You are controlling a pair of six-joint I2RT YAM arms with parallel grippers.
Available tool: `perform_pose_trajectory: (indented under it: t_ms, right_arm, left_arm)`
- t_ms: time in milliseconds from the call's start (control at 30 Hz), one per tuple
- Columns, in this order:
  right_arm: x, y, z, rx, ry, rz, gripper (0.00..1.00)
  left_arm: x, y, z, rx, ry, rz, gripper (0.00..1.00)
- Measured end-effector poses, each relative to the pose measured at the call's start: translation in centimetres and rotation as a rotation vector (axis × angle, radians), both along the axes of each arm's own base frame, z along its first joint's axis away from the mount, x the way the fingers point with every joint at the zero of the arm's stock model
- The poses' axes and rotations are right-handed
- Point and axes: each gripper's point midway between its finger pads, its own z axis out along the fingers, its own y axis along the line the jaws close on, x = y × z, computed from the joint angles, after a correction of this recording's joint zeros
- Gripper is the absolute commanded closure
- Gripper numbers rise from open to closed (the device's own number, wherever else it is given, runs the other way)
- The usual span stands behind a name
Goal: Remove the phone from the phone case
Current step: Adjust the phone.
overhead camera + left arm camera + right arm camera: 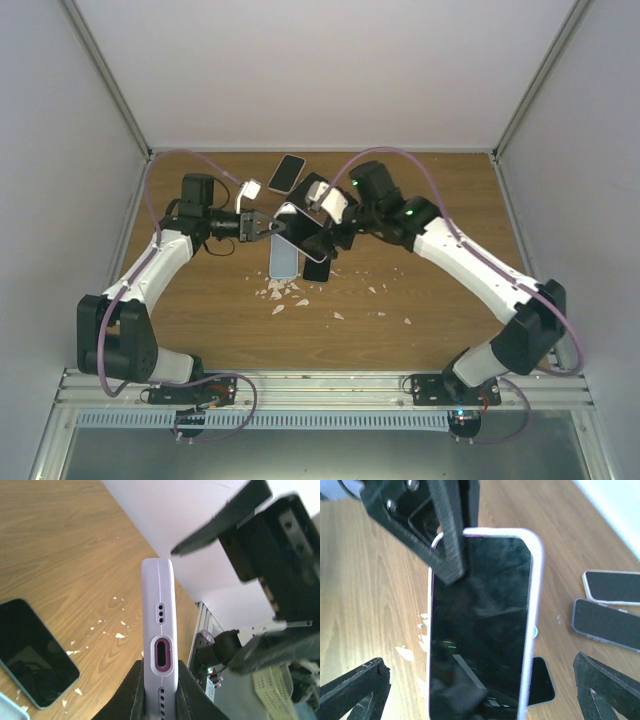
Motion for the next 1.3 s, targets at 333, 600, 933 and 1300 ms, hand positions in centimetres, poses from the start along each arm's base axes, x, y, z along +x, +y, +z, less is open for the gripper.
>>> perform_pose_trajectory:
  t_ms: [333, 600, 933, 1300]
  right_arm:
    - [-2.0, -3.5, 5.7, 0.14, 0.034, 0.064, 0.06]
    - [-5.6, -4.4, 3.6, 0.121, 0.168, 0.153, 0.35]
    - [-9.1, -5.1, 1.3, 0.118, 0.319, 0.235, 0.67]
    - [-9.5, -5.2, 0.7, 0.12, 0.35, 0.24, 0.8]
  left_arm:
    - [-4.8, -4.0, 5.3, 0.042, -0.273, -0.218, 1.0]
    - [-8.3, -6.8, 5.1, 0.11, -0.37, -0.352, 1.0]
    - [-9.2, -7.5, 4.5, 0.153, -0.4, -0.4, 1.0]
    - [-9.7, -7.6, 4.3, 0.153, -0.393, -0.424, 1.0]
